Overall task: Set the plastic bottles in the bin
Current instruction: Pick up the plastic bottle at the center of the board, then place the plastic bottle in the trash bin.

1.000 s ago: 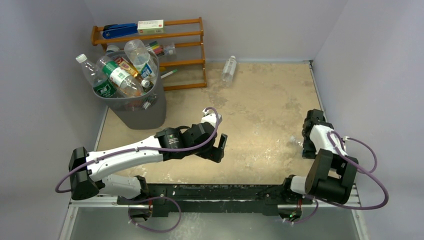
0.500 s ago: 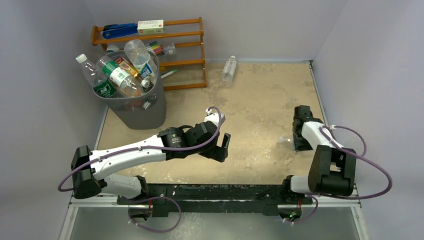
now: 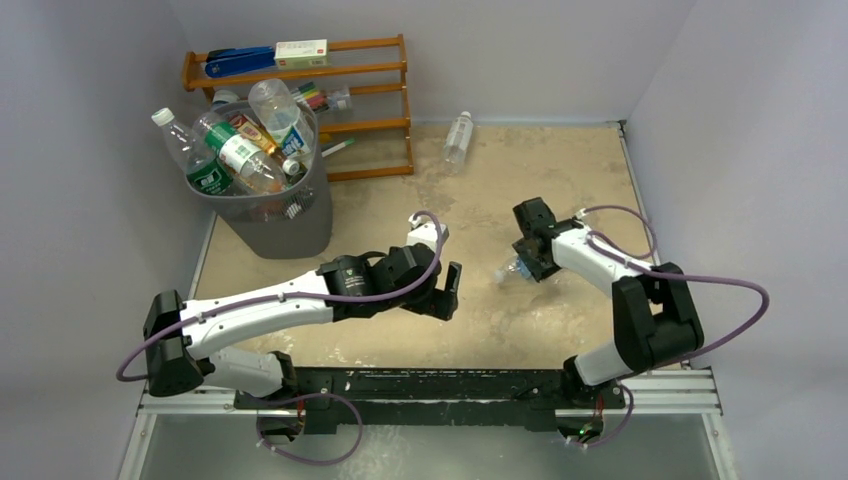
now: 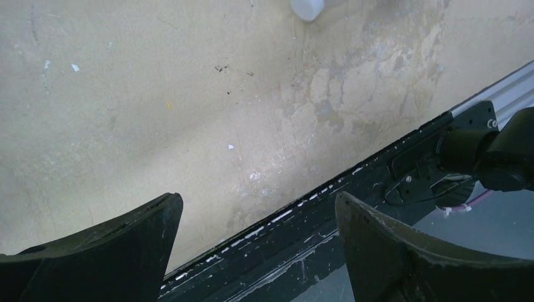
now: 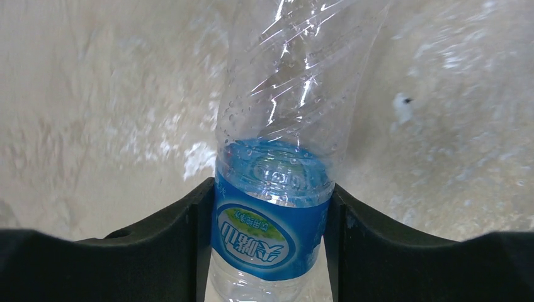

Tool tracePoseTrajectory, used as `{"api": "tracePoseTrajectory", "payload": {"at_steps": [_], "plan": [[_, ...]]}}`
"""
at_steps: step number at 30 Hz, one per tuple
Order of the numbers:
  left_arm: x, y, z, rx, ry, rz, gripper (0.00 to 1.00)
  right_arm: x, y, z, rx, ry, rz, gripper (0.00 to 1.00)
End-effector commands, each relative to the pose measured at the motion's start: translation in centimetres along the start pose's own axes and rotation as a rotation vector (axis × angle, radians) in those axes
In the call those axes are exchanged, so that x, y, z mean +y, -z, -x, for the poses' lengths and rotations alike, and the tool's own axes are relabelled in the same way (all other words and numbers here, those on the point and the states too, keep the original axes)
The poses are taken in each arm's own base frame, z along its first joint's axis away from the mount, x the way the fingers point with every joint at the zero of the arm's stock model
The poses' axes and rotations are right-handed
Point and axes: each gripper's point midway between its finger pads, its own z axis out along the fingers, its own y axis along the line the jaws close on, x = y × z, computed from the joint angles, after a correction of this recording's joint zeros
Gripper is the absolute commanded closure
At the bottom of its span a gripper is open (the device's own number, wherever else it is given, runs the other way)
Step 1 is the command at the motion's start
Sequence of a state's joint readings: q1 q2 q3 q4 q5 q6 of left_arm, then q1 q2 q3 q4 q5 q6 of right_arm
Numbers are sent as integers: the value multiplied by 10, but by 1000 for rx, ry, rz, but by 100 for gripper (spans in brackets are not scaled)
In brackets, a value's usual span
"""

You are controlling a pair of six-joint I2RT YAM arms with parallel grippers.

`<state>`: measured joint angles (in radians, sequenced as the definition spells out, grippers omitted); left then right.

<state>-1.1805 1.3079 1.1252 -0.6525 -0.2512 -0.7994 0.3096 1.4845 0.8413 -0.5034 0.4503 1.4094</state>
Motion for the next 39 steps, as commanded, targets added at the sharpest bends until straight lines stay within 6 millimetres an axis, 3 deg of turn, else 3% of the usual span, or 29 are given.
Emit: {"api": "tracePoseTrajectory", "payload": {"at_steps": [1,7,11,16,20,26,29,31,35,39], "plan": [[-8,34,46,-169,69,-24,8,32,16,-15,42,172,127,49],[0,54,61,-241,130,-10,8,60,57,-24,26,379,363,50],[18,89,78,-335,183,28,8,88,100,-9,-39,455,580,49],[62,147,105,-460,274,98,8,139,168,25,-144,509,785,47],[99,184,120,-503,280,224,4,192,223,33,-166,579,960,47],[98,245,152,-637,347,183,1,245,314,20,-201,687,1275,46],[83,256,162,-660,372,92,1,249,356,4,-162,758,1462,46],[71,256,167,-665,383,33,1,242,386,-10,-137,813,1598,46],[52,256,179,-712,398,-83,1,209,434,-34,-87,914,1831,46],[34,252,191,-740,395,-161,1,172,459,-47,-31,987,1959,45]]}}
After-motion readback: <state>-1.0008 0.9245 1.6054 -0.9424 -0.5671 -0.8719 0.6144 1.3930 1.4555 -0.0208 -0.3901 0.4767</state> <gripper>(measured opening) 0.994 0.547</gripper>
